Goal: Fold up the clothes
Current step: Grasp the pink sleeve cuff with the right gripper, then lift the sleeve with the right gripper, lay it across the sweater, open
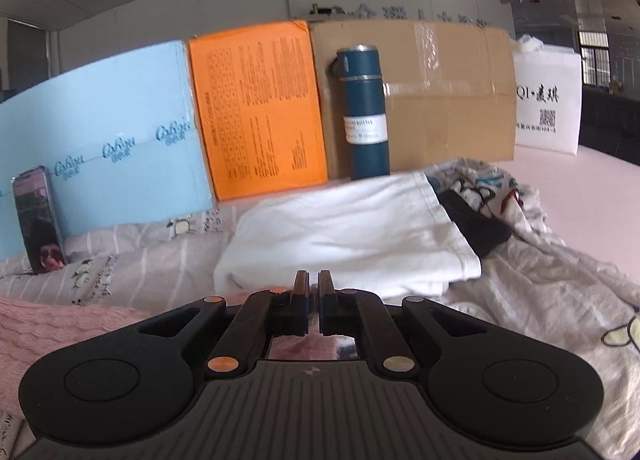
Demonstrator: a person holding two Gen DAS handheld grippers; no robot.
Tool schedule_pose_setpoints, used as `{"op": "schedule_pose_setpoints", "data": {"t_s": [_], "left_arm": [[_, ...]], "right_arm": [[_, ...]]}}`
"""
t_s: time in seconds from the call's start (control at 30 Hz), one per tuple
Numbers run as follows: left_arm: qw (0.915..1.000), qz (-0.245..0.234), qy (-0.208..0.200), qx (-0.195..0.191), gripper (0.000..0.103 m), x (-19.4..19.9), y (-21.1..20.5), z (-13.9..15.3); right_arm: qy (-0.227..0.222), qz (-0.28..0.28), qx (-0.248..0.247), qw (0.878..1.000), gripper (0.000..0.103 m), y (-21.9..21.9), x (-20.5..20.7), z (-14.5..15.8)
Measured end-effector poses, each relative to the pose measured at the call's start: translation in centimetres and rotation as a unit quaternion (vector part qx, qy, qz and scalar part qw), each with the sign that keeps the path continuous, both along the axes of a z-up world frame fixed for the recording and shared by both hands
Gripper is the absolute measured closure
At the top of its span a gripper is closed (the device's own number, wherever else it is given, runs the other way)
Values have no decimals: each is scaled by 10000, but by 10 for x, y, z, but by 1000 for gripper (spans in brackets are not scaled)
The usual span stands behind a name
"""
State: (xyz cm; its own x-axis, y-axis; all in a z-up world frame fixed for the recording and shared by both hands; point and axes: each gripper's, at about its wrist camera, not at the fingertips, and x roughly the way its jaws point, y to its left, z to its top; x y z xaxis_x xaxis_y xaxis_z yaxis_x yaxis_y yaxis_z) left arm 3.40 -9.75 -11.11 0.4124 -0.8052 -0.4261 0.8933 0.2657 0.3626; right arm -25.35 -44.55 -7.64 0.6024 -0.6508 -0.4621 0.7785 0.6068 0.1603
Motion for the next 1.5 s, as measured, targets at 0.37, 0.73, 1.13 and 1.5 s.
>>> {"op": "schedule_pose_setpoints", "data": {"t_s": [0.37,0.73,1.13,1.5], "left_arm": [[9653,1000,1578,-1827,14,10,44,47],[9330,1322,2857,-1745,14,16,47,26],[9439,1675,2440,-1465,13,16,44,13],[9402,1891,2381,-1535,12,17,47,13]], "right_arm": [[-1041,-308,1266,9860,27,25,-37,16],[-2079,-427,3093,9270,14,-7,0,-18],[-2439,-803,1989,9458,84,7,-1,-8],[-1695,-497,35,9843,87,62,14,38]]}}
